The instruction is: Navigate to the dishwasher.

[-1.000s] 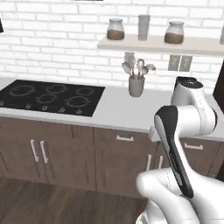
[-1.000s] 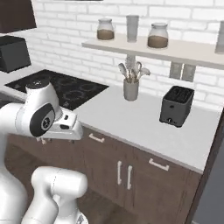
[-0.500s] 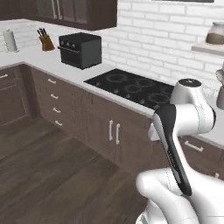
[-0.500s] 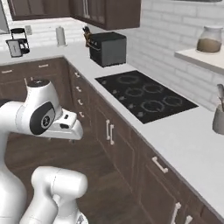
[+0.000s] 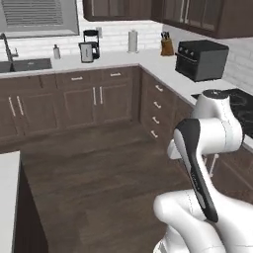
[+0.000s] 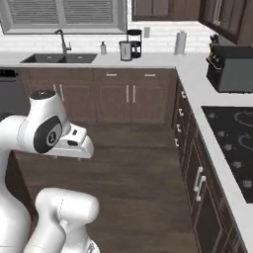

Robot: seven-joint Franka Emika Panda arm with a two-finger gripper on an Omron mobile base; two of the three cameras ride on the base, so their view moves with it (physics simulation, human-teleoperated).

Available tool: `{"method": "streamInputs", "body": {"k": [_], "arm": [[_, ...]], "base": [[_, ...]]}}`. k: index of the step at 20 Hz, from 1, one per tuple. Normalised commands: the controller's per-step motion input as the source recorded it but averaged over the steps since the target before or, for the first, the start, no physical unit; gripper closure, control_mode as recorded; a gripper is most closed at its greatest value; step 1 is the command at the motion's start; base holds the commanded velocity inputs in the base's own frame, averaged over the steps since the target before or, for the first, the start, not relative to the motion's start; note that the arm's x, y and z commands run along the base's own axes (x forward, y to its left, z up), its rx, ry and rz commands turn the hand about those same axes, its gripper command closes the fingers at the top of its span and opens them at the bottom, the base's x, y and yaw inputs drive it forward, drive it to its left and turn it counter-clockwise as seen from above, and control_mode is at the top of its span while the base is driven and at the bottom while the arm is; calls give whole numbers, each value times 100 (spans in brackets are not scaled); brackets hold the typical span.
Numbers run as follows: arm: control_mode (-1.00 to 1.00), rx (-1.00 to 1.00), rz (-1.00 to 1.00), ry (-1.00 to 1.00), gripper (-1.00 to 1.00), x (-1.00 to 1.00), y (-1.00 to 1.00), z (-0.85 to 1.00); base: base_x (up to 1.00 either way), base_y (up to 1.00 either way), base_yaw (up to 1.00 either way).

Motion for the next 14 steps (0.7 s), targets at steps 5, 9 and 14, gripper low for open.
{"method": "streamInputs", "body": {"k": [5, 9, 14], "arm": [[100, 0, 0, 0, -100, 0, 0, 0], [100, 0, 0, 0, -100, 0, 0, 0], [100, 0, 0, 0, -100, 0, 0, 0]], "base": [[97, 0, 72], [100, -23, 48], [100, -32, 31]]}}
